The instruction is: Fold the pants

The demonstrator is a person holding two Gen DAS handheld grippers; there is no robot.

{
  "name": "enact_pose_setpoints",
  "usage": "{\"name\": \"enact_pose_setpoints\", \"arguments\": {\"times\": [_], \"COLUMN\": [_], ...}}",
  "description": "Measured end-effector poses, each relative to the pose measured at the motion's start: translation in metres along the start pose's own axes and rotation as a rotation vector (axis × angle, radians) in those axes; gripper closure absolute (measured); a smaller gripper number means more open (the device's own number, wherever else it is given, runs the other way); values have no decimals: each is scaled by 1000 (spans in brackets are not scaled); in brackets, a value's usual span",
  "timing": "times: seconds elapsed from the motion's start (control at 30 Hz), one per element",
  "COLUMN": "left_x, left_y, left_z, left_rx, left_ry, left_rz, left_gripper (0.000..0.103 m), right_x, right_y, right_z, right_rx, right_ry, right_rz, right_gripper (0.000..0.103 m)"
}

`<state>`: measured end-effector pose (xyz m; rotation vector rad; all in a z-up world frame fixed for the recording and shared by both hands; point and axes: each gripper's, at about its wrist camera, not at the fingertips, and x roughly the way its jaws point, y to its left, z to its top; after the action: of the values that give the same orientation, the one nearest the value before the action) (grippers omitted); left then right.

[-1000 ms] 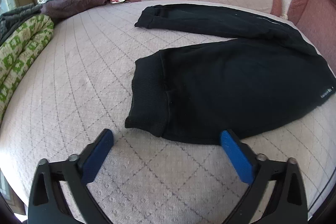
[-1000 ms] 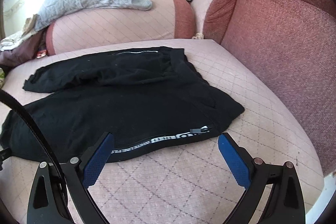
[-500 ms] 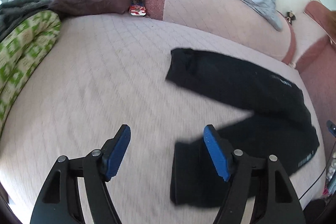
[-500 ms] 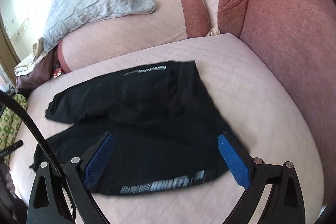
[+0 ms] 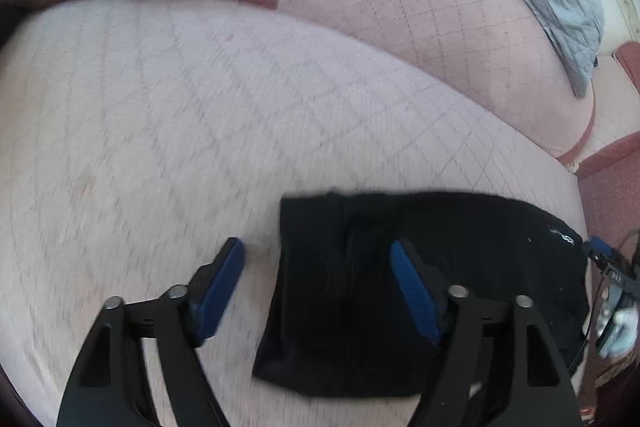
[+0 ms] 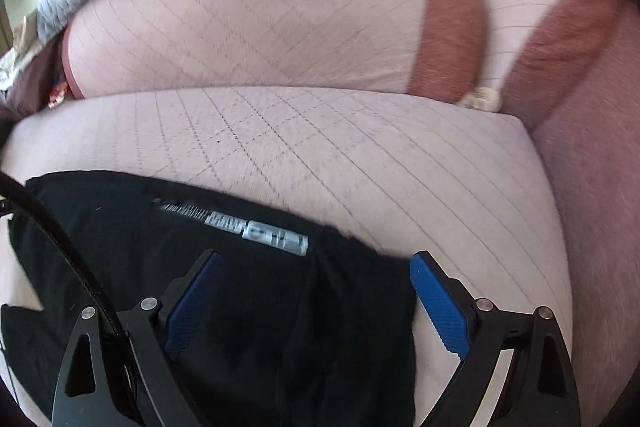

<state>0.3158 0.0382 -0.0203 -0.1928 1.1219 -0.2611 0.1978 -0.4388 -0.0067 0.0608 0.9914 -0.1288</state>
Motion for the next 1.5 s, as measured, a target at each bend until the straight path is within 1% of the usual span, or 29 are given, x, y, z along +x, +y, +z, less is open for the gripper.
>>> {"name": "enact_pose_setpoints", "arguments": {"times": [0.13,0.2,0.23,0.27,0.3,0.33,0.37,0.4,0.43,0.47,0.57,0.63,0.73,0.77,0.87,0.97,1.07,1.17,1.23,1.3,1.33,1.37,1.4,1.5], "left_x": [12,17,19,19,17,15,14,11,8,3,-14,-32,-62,-77,-116,-145,-170,-176,-171,-160,-157,-156,-158,-177], "left_y": [-21,-35,-41,-47,-54,-59,-60,-65,-71,-78,-88,-93,-100,-101,-100,-96,-94,-91,-88,-83,-81,-78,-75,-66], "left_z": [7,5,4,2,0,0,-1,-2,-4,-7,-9,-14,-26,-35,-64,-92,-138,-183,-211,-236,-247,-259,-268,-285], "left_rx": [109,176,210,235,267,273,263,265,286,305,308,312,318,323,338,347,386,433,474,505,514,523,527,516], "left_ry": [5,13,12,7,-5,2,20,18,1,-19,-67,-103,-159,-183,-245,-286,-320,-319,-294,-227,-201,-176,-169,-177], "left_rz": [18,64,78,99,136,93,51,53,79,101,114,114,92,87,77,59,65,88,122,160,167,177,178,172], "left_gripper": [14,14,18,43,75,91,92,92,92,92,93,93,92,92,92,92,92,91,89,86,85,82,77,72], "right_x": [39,53,55,57,57,54,50,47,45,43,30,13,-16,-25,-65,-101,-128,-141,-142,-138,-136,-135,-134,-136], "right_y": [2,2,1,1,2,6,8,9,10,10,13,17,28,27,28,33,34,35,36,33,35,37,39,41], "right_z": [12,15,17,19,20,19,20,20,21,21,20,18,7,2,-27,-62,-102,-146,-175,-204,-216,-227,-235,-250], "right_rx": [-41,-47,-40,-37,-41,-56,-63,-58,-47,-45,-33,-15,-8,-10,-17,-3,25,60,80,99,108,113,112,81], "right_ry": [67,92,82,80,79,67,62,66,66,67,46,18,-17,-21,-47,-64,-77,-54,-24,19,37,60,76,120], "right_rz": [37,69,76,86,95,118,142,174,175,168,154,153,142,142,145,149,163,175,174,181,180,179,169,125], "right_gripper": [7,7,6,8,11,30,70,85,95,99,100,100,100,100,100,100,100,100,100,100,100,101,102,101]}}
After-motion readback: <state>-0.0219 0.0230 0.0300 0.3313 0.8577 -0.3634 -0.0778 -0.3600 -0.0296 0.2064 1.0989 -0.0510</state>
